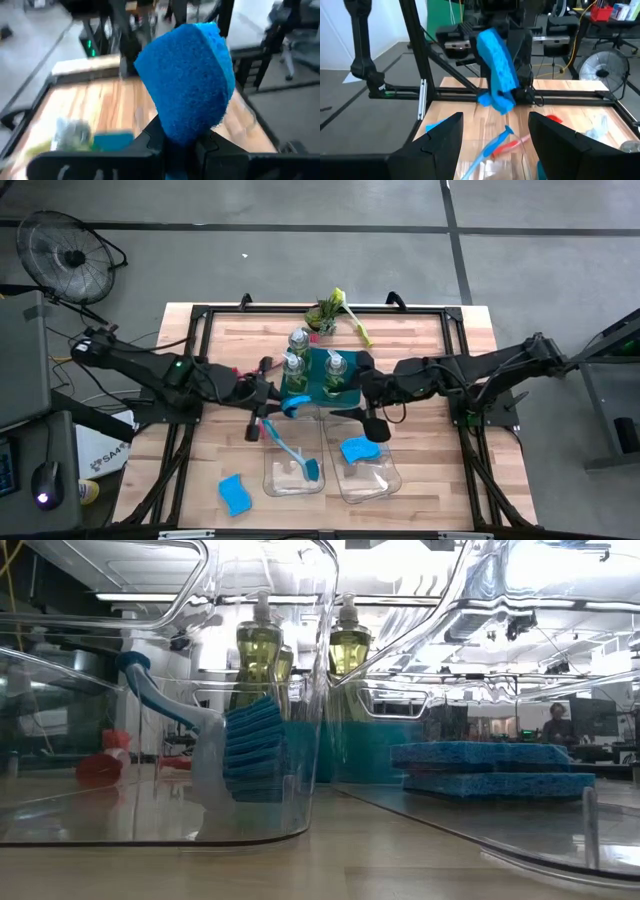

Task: Pick & Place Kitchen Sink Supplies
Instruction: Put the blue sponge into the right transparent bin

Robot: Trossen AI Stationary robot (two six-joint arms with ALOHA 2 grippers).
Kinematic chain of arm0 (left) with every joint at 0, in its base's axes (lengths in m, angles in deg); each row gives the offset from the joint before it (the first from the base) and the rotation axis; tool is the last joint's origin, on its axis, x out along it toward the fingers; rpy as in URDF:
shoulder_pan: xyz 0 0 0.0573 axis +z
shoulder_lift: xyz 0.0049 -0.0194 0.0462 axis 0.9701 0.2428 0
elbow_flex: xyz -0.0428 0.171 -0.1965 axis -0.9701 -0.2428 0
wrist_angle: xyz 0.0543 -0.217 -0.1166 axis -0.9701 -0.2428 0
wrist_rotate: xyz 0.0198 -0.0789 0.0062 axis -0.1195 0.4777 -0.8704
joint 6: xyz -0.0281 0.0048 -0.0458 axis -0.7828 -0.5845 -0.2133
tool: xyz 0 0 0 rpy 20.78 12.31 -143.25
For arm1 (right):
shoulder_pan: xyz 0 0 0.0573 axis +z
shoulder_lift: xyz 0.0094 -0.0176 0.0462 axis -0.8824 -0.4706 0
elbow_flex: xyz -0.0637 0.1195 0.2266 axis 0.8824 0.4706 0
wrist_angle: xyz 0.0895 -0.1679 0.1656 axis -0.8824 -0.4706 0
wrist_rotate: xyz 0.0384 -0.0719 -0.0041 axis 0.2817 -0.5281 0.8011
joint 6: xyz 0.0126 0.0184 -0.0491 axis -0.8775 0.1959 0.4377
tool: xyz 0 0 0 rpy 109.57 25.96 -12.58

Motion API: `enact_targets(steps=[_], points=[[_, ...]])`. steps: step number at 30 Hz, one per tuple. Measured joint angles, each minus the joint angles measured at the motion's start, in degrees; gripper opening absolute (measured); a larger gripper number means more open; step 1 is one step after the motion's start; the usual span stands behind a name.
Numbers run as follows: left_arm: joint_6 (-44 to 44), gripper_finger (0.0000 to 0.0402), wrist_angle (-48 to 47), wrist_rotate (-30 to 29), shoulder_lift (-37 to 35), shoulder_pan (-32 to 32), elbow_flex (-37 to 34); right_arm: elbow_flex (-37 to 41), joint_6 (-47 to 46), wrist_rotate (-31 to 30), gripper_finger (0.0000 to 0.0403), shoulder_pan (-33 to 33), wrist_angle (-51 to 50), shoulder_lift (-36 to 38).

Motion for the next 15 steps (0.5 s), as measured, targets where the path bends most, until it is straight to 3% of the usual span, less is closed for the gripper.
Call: enact_targets(steps=[15], points=[[5.17,0.0033,12.61,10.28,7.02,5.92,-0.01,0.02,-2.5,-3.87,0.022,-0.34,3.84,-1.87]])
